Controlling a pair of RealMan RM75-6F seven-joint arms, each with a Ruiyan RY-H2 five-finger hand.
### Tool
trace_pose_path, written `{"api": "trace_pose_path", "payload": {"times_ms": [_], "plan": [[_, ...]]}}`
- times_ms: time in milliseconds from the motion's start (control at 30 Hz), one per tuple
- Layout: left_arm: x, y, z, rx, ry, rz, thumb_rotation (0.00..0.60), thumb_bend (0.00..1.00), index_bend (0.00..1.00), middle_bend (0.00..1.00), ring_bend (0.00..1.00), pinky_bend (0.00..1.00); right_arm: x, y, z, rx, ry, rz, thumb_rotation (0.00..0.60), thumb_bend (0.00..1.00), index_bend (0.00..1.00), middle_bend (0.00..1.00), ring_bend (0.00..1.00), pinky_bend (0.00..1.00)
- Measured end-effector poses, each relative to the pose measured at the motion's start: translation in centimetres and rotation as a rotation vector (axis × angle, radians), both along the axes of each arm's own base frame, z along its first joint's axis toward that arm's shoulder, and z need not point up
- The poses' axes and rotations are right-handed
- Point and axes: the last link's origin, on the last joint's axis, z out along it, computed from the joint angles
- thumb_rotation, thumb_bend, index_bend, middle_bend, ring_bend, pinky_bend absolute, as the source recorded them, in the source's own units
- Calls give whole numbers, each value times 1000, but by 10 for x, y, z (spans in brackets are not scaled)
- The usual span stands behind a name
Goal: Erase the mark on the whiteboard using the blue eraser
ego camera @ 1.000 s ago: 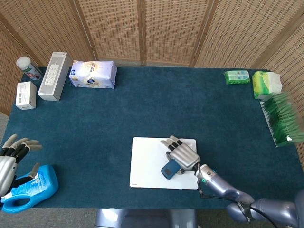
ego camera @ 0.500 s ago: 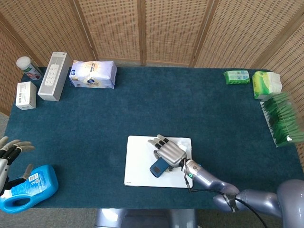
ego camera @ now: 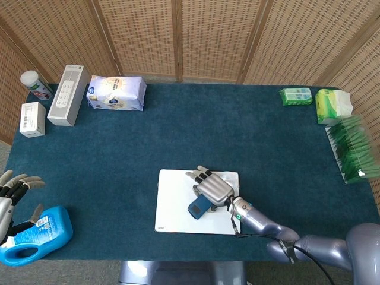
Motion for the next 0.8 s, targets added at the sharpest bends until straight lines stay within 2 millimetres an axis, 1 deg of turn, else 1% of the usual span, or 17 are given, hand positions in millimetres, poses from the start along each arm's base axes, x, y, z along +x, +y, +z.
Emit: {"api": "trace_pose_path", "payload": {"times_ms": [67, 133, 200, 300, 533, 667, 733, 800], "plan": [[1, 0, 0, 2, -1, -3, 600, 496, 287, 275, 187, 3, 0, 0, 0, 1, 2, 4, 600, 0, 784, 27, 0, 0], [1, -1, 0, 1, 0, -5, 600, 496, 286, 274, 187, 2, -1, 1, 0, 0, 3, 3, 600, 0, 738, 26, 0, 0], [1, -1, 1, 0, 1, -4, 600, 496, 286, 274, 186, 2, -2, 1, 1, 0, 4, 2, 600, 0, 642, 21, 0, 0], [1, -2, 1, 2, 1, -2, 600, 496, 287, 274, 187, 2, -2, 3, 3, 5, 5, 0, 600, 0, 538, 14, 0, 0], [2, -2, 0, -1, -3, -9, 600, 496, 287, 274, 186, 2, -4, 8, 6, 14, 11, -1, 600, 0, 402, 7, 0, 0], [2, -2, 1, 2, -3, -7, 600, 496, 286, 274, 187, 2, -4, 8, 6, 19, 15, -5, 600, 0, 292, 2, 0, 0], [1, -3, 1, 2, -2, -6, 600, 497, 286, 274, 187, 2, -3, 8, 5, 20, 17, -3, 600, 0, 259, 1, 0, 0], [1, -3, 1, 1, -3, -7, 600, 496, 286, 274, 186, 2, -3, 7, 4, 19, 17, -2, 600, 0, 250, 1, 0, 0]]}}
